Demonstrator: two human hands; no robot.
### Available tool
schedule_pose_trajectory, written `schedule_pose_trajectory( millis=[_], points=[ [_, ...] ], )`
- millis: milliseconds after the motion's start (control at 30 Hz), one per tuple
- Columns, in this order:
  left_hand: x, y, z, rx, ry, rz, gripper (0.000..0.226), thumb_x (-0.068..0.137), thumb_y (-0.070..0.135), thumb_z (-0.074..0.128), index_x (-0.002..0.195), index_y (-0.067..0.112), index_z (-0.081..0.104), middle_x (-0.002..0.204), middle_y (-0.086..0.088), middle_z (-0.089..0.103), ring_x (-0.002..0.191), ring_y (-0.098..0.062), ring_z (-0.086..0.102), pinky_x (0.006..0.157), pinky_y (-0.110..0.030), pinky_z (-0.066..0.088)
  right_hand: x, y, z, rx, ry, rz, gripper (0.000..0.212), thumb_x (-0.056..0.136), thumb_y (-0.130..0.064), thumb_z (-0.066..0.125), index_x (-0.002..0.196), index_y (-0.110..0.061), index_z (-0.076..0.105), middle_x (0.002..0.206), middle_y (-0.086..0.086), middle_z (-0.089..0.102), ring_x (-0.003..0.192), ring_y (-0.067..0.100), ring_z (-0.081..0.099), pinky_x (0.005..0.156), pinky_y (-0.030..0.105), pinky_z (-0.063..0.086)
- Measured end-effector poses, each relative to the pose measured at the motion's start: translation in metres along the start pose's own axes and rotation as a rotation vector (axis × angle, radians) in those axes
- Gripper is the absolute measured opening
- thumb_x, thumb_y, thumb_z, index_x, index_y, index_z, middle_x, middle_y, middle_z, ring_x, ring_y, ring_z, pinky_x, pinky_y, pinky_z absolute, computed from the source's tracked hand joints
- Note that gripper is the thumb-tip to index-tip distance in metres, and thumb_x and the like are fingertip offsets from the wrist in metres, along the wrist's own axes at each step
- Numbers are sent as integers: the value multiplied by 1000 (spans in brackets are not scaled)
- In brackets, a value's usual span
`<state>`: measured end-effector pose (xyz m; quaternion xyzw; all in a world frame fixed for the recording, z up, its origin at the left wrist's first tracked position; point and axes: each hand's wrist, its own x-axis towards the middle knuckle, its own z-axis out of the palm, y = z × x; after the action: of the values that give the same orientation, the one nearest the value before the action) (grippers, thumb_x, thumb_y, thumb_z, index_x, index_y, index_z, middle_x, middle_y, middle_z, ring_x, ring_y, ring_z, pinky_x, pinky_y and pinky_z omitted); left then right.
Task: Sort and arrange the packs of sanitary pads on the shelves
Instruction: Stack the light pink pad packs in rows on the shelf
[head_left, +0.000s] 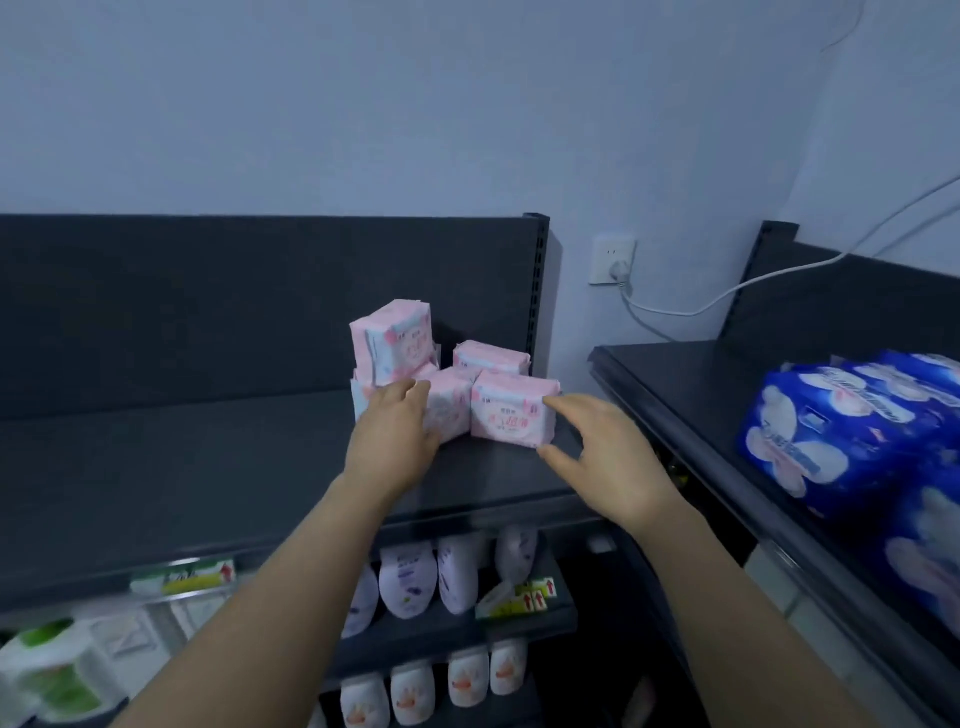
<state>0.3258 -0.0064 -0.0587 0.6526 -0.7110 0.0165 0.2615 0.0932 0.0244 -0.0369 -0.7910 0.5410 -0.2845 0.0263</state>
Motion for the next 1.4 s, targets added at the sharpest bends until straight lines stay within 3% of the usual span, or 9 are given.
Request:
schedule_pose_trajectory(
  millis=[233, 400, 533, 633, 767, 900, 1000, 1167, 1400],
  points=[
    [58, -30, 49, 252, -74, 82, 50, 91, 40, 54, 134, 18, 42, 133, -3, 48, 120, -26, 44, 100, -38, 33, 53, 16, 33, -9, 11, 82, 51, 89, -25, 66, 137, -15, 51, 137, 3, 53, 127, 23, 45, 110, 37, 31],
    [71, -42, 62, 224, 37, 86, 51, 62, 48, 84, 90, 8, 70, 88, -14, 57, 82, -34, 53, 75, -41, 42, 76, 28, 54, -15, 62, 104, 48, 82, -17, 72, 127, -10, 60, 123, 10, 61, 115, 29, 53, 104, 43, 39],
    [63, -48, 65, 166, 92, 129, 56, 52, 42, 90, 93, 12, 70, 89, -13, 66, 75, -35, 61, 69, -41, 48, 91, 35, 70, -58, 51, 155, 58, 77, -15, 77, 131, -8, 58, 135, 22, 51, 129, 38, 45, 110, 45, 30],
    [53, -52, 59, 103, 91, 109, 59, 55, 42, 89, 104, 15, 68, 92, -8, 70, 79, -35, 64, 67, -39, 48, 101, 37, 76, -98, 13, 186, 67, 78, -23, 77, 138, -13, 51, 144, 20, 42, 137, 34, 35, 113, 43, 23],
    [44, -61, 35, -39, 129, -20, 64, 67, 46, 82, 123, 23, 60, 114, -2, 66, 99, -31, 58, 81, -40, 43, 113, 38, 79, -168, -49, 183, 80, 78, -39, 74, 146, -21, 37, 151, 10, 32, 142, 24, 25, 114, 32, 13],
    [36, -68, 11, -293, 123, -140, 67, 72, 44, 80, 132, 28, 53, 124, 5, 59, 112, -24, 49, 85, -37, 44, 122, 39, 88, -228, -157, 209, 93, 75, -47, 73, 150, -22, 25, 149, 5, 32, 138, 22, 26, 112, 31, 15],
    [31, -74, 7, -391, 120, -170, 68, 71, 42, 81, 132, 28, 53, 122, 8, 59, 113, -20, 47, 83, -32, 41, 119, 42, 97, -246, -137, 216, 89, 71, -41, 77, 147, -19, 35, 136, 6, 43, 126, 24, 36, 107, 32, 25],
    [27, -78, 9, -475, 120, -199, 69, 70, 40, 83, 131, 28, 54, 122, 8, 59, 113, -20, 51, 87, -36, 46, 104, 43, 94, -272, -24, 179, 72, 60, -37, 83, 123, -16, 58, 111, 5, 54, 102, 26, 47, 81, 34, 39],
    [23, -43, 17, -641, 76, -179, 67, 66, 42, 84, 126, 32, 56, 122, 12, 59, 114, -14, 54, 94, -43, 50, 37, 37, 46, -126, 116, 327, 70, 62, -43, 82, 123, -22, 54, 113, -3, 49, 106, 19, 40, 84, 34, 39]
  ],
)
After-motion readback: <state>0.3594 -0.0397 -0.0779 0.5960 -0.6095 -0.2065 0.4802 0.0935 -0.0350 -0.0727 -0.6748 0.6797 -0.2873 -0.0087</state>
